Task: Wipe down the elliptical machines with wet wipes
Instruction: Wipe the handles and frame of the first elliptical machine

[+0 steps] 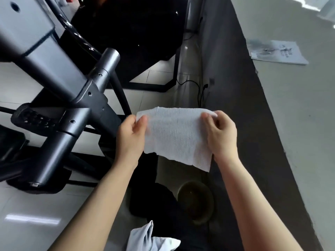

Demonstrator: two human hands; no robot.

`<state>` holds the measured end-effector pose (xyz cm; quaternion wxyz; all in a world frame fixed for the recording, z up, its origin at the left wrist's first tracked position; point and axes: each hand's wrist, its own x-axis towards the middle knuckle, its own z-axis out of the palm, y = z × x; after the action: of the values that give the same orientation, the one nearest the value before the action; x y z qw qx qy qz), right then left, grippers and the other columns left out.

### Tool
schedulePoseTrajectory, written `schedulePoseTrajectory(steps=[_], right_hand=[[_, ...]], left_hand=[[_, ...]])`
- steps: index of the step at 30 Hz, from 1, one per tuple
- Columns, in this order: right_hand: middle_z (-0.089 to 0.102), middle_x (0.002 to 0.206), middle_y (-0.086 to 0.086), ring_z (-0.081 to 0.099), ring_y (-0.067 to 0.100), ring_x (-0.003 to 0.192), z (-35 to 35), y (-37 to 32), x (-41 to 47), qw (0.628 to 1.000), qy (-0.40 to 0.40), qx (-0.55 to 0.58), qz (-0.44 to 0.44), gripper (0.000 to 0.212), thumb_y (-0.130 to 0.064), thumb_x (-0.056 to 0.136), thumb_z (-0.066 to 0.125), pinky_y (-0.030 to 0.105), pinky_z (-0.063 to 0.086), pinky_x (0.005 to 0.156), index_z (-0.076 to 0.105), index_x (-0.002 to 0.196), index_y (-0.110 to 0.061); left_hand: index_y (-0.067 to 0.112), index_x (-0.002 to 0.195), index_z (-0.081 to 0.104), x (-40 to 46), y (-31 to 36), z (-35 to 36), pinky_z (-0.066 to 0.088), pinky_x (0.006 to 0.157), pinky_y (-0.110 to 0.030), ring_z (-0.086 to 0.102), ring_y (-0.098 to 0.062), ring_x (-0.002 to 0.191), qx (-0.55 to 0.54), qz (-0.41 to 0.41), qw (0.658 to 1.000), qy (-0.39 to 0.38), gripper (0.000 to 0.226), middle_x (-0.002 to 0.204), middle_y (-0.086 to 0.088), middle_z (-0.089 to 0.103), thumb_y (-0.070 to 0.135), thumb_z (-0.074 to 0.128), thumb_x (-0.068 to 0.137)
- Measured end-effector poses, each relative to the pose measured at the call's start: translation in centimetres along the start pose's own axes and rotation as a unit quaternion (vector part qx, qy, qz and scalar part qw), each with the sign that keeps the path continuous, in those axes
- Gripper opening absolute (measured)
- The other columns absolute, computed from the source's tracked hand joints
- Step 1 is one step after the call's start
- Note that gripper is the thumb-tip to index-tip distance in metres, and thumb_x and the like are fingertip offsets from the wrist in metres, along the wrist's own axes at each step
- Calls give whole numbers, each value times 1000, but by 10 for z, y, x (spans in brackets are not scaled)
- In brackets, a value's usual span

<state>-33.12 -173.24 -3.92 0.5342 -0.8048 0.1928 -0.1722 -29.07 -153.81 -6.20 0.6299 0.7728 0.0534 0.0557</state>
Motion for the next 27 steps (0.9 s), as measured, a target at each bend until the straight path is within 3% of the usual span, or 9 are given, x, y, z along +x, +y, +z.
schedulePoseTrajectory(steps=[4,7,10,12,15,20,23,27], right_hand=[[38,60,2,36,12,58,19,-7,37,999,-32,7,20,42,-25,90,68,29,30,55,41,64,-5],[51,71,11,47,21,66,36,-17,72,990,-119,59,57,46,-31,88,69,35,38,59,50,81,11],[66,80,7,61,23,75,50,-32,119,964,-181,154,119,30,-37,95,61,40,49,69,67,91,-8],[70,84,5,66,20,74,55,-43,165,931,-245,214,166,25,-33,99,55,34,55,67,70,99,-14],[70,86,7,66,19,71,64,-60,255,884,-325,264,209,29,-32,98,54,30,57,61,71,109,-11],[67,78,-4,66,7,68,103,-85,401,806,-393,341,283,26,-34,92,59,21,55,64,76,77,-20],[70,87,-1,70,7,68,148,-94,464,775,-465,308,297,29,-37,93,54,20,56,58,74,85,-18],[73,87,10,72,20,72,214,-109,485,673,-608,276,318,39,-38,94,52,28,56,56,77,90,-8]], left_hand=[[-4,77,49,32,5,-8,30,55,-24,37,-6,60,52,42,998,1,37,66,-15,48,25,58,98],[0,75,44,61,13,-5,28,51,-21,37,-6,58,50,78,996,8,36,65,-18,47,24,54,100],[4,77,45,96,15,13,30,52,-20,35,-4,55,21,92,995,27,39,61,1,42,36,53,97],[7,75,44,127,18,32,29,51,-22,33,-3,54,22,93,994,45,40,57,10,38,41,52,95],[16,70,39,185,32,70,26,49,-20,30,-4,51,42,96,990,89,36,54,12,35,27,51,101],[16,68,33,288,66,133,24,49,-19,29,-6,52,15,56,981,184,38,54,14,30,27,50,100],[15,69,37,336,79,145,27,51,-17,28,-3,54,-22,3,965,260,36,57,14,30,26,51,100],[5,75,50,363,81,116,33,54,-13,34,-2,57,-8,-33,928,371,33,60,5,36,27,53,99]])
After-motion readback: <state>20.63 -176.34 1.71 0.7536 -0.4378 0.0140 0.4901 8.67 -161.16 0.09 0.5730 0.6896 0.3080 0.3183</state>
